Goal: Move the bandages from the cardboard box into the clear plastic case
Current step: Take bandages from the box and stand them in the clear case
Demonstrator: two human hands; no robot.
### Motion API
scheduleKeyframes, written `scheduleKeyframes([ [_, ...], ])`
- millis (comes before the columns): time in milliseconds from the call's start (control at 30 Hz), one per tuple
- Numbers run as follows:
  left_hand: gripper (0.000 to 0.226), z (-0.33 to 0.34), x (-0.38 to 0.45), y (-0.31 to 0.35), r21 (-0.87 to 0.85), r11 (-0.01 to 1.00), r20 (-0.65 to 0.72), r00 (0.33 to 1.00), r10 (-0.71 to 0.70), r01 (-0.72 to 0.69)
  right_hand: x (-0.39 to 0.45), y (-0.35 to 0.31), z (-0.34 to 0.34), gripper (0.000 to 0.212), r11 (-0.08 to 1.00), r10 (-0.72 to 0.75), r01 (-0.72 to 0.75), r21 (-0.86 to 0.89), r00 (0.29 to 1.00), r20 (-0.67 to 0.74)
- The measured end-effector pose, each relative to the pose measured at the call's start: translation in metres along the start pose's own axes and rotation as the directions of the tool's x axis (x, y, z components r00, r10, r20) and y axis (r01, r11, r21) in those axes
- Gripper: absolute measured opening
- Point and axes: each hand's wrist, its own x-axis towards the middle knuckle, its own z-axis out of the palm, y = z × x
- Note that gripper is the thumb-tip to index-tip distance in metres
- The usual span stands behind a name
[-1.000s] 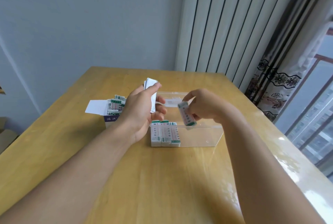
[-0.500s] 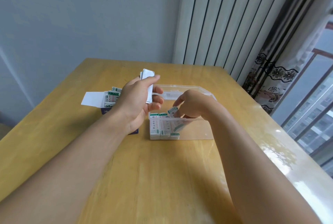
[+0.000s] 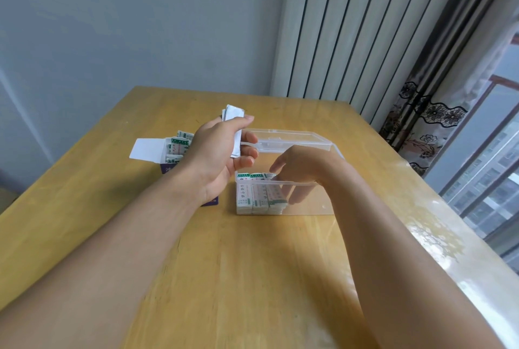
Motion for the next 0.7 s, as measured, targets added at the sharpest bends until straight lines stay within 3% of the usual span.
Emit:
scheduleKeyframes([
  [100, 0.007, -0.0001, -0.0004, -0.0005, 0.005, 1.0, 0.001, 1.0, -0.001, 0.001, 0.0019, 0.0002, -0.001, 0.032, 0.992, -0.013, 0.014, 0.124, 1.0, -0.006],
  [367, 0.009, 0.0003, -0.0008, -0.001, 0.009, 1.0, 0.01, 1.0, -0.01, 0.009, 0.0043, 0.0018, 0.001, 0.02, 0.993, 0.111, -0.111, 0.034, 0.994, 0.021],
  [533, 0.008, 0.0008, -0.0013, -0.0006, 0.008, 1.0, 0.015, 1.0, -0.011, 0.011, 0.0075, -0.0017, 0.0003, 0.035, 0.996, 0.087, -0.087, 0.02, 0.996, 0.033],
  [700, 0.01, -0.0003, 0.0, -0.0015, 0.009, 1.0, 0.02, 1.0, -0.013, 0.013, 0.0053, -0.0041, 0.0005, 0.047, 0.999, -0.03, 0.031, -0.028, 0.999, 0.045],
])
